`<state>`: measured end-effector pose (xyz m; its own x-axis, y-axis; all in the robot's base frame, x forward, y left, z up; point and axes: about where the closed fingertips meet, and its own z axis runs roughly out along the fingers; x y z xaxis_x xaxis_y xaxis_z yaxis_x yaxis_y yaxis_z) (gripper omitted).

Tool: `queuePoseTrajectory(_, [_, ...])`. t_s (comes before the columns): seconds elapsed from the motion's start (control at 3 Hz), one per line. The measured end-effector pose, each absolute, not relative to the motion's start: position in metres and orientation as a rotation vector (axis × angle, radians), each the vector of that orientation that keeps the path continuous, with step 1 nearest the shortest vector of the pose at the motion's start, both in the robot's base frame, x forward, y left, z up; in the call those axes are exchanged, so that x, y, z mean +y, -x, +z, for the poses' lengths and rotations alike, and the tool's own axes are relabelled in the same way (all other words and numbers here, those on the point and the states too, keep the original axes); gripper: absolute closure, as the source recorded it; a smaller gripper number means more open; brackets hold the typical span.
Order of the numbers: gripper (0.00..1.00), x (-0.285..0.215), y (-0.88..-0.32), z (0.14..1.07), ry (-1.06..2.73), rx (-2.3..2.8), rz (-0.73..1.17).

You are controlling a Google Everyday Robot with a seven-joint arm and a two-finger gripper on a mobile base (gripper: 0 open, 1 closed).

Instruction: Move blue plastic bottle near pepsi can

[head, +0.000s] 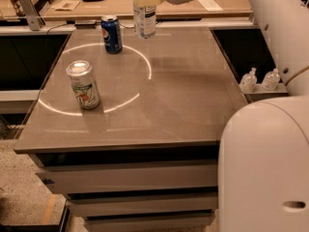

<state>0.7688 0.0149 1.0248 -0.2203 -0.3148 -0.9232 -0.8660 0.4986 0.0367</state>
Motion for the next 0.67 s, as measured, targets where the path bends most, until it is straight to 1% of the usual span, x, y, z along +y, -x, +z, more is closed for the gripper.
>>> queuePoseTrajectory(0.67, [1.0,0.07,-0.779,1.017,1.098,1.735,0.709])
